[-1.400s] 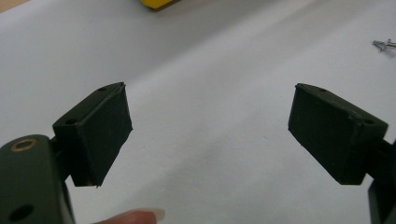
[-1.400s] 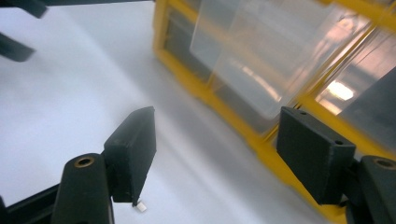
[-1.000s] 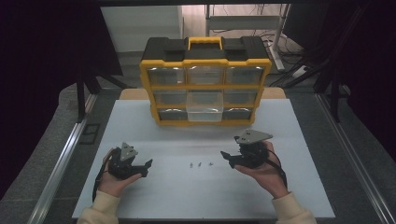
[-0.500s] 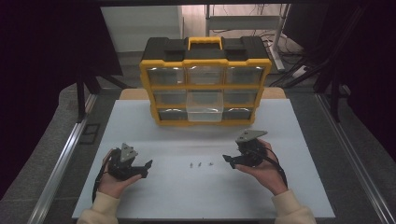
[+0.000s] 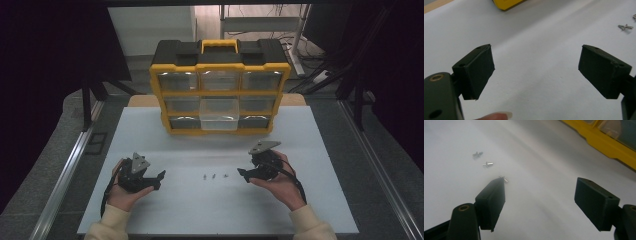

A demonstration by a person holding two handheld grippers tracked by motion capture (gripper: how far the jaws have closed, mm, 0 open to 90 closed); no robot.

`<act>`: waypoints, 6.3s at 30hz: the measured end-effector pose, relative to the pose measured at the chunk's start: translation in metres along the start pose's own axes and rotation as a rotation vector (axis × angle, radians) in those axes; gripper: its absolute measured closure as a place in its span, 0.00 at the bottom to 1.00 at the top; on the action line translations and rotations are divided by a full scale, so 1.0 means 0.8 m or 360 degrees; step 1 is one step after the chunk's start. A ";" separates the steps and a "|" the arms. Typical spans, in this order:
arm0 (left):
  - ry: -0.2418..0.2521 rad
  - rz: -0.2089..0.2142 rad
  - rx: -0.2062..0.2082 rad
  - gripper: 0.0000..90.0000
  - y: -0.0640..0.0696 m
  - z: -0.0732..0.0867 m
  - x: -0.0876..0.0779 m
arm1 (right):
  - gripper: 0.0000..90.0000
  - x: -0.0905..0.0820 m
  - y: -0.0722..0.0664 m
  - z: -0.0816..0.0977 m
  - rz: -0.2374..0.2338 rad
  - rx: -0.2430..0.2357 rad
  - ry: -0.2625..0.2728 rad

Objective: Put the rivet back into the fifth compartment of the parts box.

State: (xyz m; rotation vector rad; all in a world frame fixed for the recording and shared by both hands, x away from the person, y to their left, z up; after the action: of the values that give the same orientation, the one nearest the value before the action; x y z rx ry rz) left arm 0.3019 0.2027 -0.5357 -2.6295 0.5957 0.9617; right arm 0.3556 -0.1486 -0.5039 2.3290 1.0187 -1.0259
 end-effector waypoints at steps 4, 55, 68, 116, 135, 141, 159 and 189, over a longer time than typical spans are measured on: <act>-0.0004 0.0006 0.0008 0.15 0.000 -0.002 0.003 | 0.29 0.009 -0.007 0.000 0.0020 -0.0036 -0.0036; -0.0040 0.0018 0.0045 0.15 0.002 -0.001 0.009 | 0.72 0.093 -0.060 -0.016 -0.0212 -0.0186 -0.0317; -0.0030 0.0016 0.0032 0.15 0.002 -0.001 0.010 | 0.92 0.091 -0.061 -0.015 -0.0207 -0.0171 -0.0345; -0.0039 0.0006 0.0034 0.15 -0.002 0.000 0.009 | 0.92 0.041 -0.039 -0.038 -0.0293 -0.0064 -0.0149; -0.0042 0.0008 0.0037 0.15 -0.001 0.000 0.010 | 0.92 0.013 -0.032 -0.054 -0.0292 -0.0060 -0.0072; -0.0046 0.0009 0.0035 0.15 -0.002 0.001 0.011 | 0.92 0.002 -0.025 -0.058 -0.0278 -0.0046 -0.0048; -0.0039 0.0016 0.0030 0.15 -0.001 0.000 0.011 | 0.92 -0.028 -0.016 -0.079 -0.0274 -0.0042 -0.0004; -0.0051 0.0022 0.0038 0.15 0.000 0.001 0.012 | 0.92 -0.054 -0.002 -0.120 -0.0303 -0.0004 0.0052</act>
State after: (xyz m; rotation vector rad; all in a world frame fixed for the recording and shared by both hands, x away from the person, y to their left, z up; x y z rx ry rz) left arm 0.3079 0.2005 -0.5426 -2.5874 0.6148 0.9929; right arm 0.3791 -0.1096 -0.4089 2.2877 1.2733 -1.0576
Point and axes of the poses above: each handheld gripper's, and its own axes: x roughly forward along the jaws, z roughly out of its underside, y roughly to its right, the point moved 5 cm from there along x, roughly forward along the jaws
